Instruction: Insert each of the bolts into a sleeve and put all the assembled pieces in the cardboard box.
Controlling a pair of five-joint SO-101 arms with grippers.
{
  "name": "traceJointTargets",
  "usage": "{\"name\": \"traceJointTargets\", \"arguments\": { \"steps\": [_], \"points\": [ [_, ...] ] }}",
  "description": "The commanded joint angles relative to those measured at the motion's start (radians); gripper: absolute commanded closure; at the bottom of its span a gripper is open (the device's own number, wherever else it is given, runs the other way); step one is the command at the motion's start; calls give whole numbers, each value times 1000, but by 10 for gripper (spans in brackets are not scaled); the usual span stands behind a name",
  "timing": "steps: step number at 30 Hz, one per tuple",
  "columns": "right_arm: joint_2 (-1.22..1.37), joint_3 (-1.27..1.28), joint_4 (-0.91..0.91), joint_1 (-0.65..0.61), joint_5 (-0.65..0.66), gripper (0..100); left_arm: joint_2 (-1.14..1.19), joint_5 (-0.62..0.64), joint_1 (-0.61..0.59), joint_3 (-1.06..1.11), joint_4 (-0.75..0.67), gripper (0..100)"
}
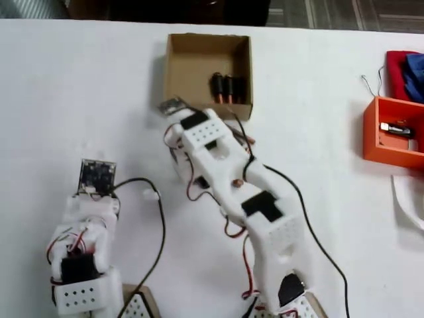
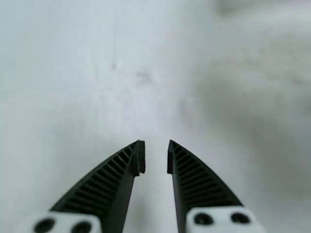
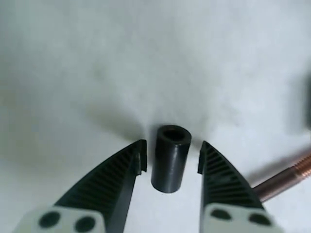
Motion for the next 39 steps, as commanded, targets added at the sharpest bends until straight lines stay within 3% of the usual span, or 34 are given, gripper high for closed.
{"name": "traceJointTargets", "arguments": {
  "steps": [1,28,32,39],
  "points": [
    [-114,68,-61,10,21,836,-12,-2,-2,22,8,895],
    [-113,196,-150,54,29,838,-12,-2,-2,22,8,895],
    [-113,198,-153,56,29,993,-12,-2,-2,22,8,895],
    [-113,196,-153,62,29,978,-12,-2,-2,22,8,895]
  ]
}}
